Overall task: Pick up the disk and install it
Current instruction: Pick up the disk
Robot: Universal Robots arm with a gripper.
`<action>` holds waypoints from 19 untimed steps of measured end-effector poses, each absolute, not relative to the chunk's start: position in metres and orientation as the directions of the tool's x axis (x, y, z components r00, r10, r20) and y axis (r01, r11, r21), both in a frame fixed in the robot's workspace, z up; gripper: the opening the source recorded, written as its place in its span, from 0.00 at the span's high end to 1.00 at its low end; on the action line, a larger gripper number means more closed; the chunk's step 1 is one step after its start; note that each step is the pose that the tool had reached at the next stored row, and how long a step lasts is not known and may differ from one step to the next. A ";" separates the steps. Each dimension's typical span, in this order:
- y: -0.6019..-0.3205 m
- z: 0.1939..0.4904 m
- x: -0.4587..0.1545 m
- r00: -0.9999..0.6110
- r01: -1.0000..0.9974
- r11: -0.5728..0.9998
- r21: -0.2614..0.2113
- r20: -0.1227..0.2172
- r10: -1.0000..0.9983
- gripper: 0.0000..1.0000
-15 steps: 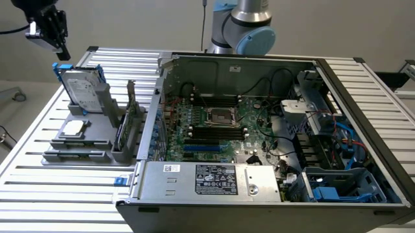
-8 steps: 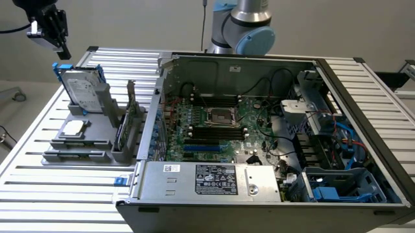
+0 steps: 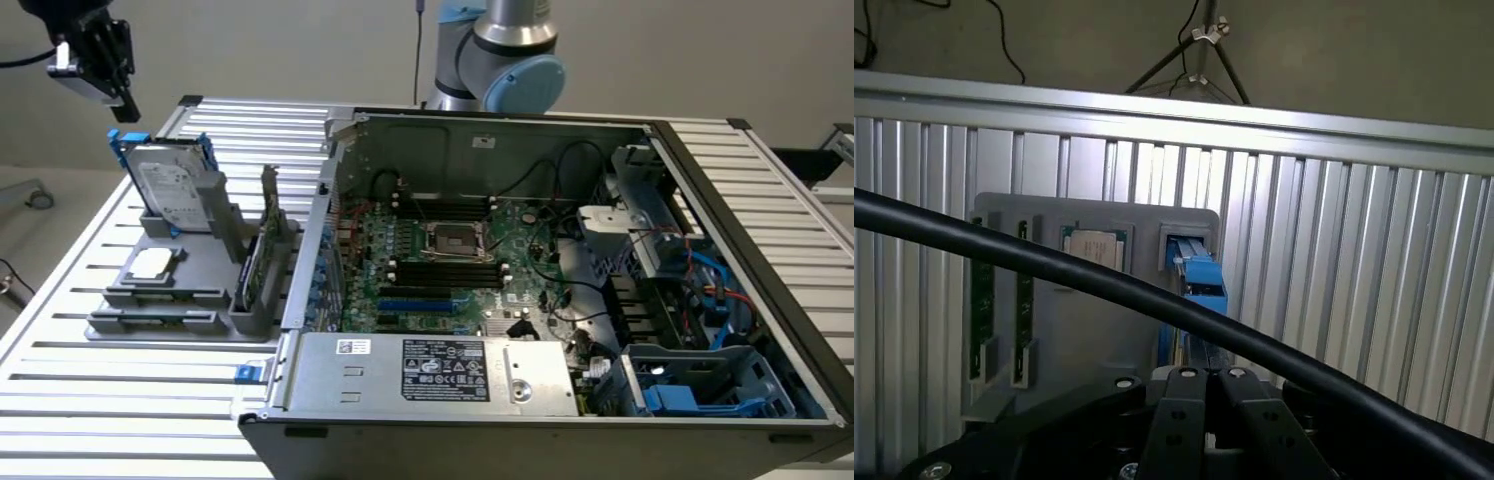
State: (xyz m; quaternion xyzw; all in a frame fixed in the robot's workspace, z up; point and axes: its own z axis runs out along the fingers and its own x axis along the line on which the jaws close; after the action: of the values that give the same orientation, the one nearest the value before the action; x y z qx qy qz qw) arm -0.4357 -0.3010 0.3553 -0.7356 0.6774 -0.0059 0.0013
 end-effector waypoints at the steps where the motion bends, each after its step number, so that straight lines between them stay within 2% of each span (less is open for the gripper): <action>1: -0.301 0.355 -0.436 0.082 -0.997 -0.082 -0.010 0.007 -0.997 0.88; 2: -0.301 0.355 -0.436 0.082 -0.997 -0.082 -0.010 0.007 -0.997 0.83; 3: -0.301 0.354 -0.436 0.082 -0.997 -0.082 -0.010 0.007 -0.997 0.83; 6: -0.301 0.353 -0.437 0.082 -0.997 -0.082 -0.010 0.008 -0.997 0.64; 7: -0.301 0.352 -0.437 0.082 -0.997 -0.082 -0.010 0.008 -0.997 0.64; 9: -0.301 0.351 -0.437 0.082 -0.997 -0.082 -0.010 0.007 -0.997 0.52; 12: -0.301 0.347 -0.438 0.082 -0.997 -0.082 -0.010 0.008 -0.997 0.47; 13: -0.301 0.346 -0.438 0.082 -0.997 -0.082 -0.010 0.008 -0.997 0.40; 19: -0.301 0.335 -0.439 0.082 -0.997 -0.082 -0.010 0.008 -0.997 0.40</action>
State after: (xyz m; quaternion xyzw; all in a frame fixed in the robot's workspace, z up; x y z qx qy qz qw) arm -0.4385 -0.3006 0.3347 -0.7355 0.6775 -0.0061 0.0011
